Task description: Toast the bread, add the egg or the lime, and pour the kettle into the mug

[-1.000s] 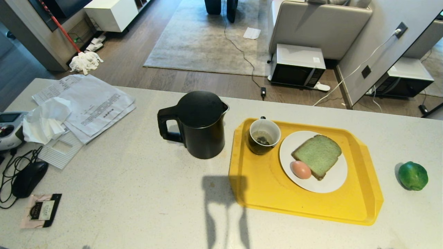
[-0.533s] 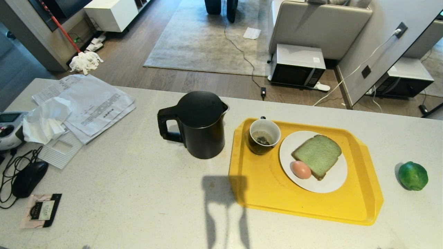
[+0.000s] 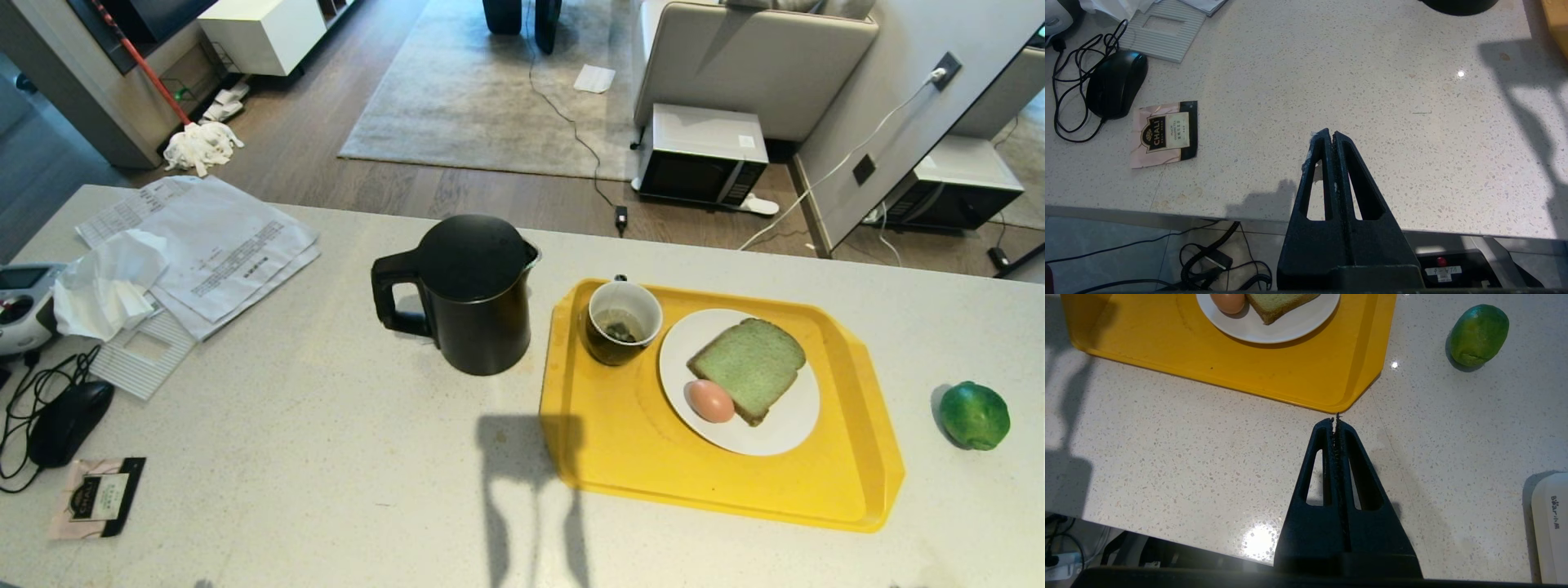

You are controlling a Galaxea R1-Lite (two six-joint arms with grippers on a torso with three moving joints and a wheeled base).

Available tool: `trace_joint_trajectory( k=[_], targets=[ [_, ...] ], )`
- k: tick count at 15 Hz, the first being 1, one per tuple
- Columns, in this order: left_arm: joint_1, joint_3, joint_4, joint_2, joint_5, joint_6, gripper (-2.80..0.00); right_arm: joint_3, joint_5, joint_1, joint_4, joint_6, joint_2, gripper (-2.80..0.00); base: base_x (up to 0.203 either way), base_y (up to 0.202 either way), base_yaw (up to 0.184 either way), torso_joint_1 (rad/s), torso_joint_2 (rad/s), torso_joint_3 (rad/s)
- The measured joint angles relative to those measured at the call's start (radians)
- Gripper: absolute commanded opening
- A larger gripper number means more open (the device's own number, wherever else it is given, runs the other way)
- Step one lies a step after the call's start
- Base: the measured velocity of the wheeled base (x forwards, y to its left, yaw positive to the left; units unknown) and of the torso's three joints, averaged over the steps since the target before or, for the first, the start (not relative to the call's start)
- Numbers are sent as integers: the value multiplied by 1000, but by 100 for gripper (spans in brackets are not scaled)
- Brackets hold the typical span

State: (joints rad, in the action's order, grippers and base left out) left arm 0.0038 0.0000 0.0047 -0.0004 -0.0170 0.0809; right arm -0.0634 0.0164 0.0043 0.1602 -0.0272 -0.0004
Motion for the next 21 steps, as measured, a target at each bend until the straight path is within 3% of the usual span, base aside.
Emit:
trace_joint_trajectory(
  k=[21],
  targets=[
    [0,0,0,0,0,0,-280,1,-1,-1,0,0,0,-280,0,0,0,0,0,0]
  ],
)
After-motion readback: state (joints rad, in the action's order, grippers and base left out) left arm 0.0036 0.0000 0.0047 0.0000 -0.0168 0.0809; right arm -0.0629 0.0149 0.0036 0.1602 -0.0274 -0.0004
